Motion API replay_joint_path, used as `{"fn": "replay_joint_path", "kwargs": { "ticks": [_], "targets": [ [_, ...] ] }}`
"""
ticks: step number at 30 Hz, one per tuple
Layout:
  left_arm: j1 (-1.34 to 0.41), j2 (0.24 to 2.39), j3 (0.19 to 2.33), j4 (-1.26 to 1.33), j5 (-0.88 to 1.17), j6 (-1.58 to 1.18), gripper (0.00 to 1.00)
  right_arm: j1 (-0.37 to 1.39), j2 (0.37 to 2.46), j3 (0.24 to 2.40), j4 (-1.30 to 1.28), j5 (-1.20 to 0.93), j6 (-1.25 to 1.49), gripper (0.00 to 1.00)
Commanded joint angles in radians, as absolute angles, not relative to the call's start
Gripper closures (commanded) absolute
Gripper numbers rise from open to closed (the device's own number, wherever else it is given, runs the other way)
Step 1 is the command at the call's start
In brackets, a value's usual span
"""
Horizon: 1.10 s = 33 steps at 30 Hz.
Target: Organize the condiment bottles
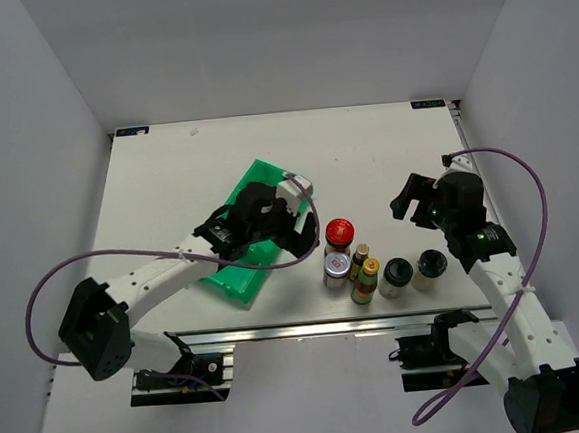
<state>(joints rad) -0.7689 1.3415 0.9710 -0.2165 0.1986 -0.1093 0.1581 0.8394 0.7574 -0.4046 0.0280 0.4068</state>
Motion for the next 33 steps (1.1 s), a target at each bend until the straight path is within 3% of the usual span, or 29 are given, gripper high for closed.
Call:
{"fn": "replay_joint_path", "kwargs": {
  "ticks": [1,14,23,33],
  "targets": [
    [-0.811,1.390,1.031,-0.163,0.219,-0.017,0.02,0.156,0.853,0.801,-0.405,0.060,0.385,0.11],
    [-0.871,1.647,1.226,-0.176,0.181,-0.003,0.02,0.158,0.859,0.787,-0.390,0.041,0.377,0.11],
    [-0.880,1.700,1.247,-0.176,0.298,0.058,0.02,0.156,0.853,0.773,-0.382,0.060,0.373,0.11],
    [-0.899,1.700,1.252,-0.198,0.270,0.066,0.02,0.156,0.868,0.775,-0.388,0.060,0.373,0.11]
  ]
}}
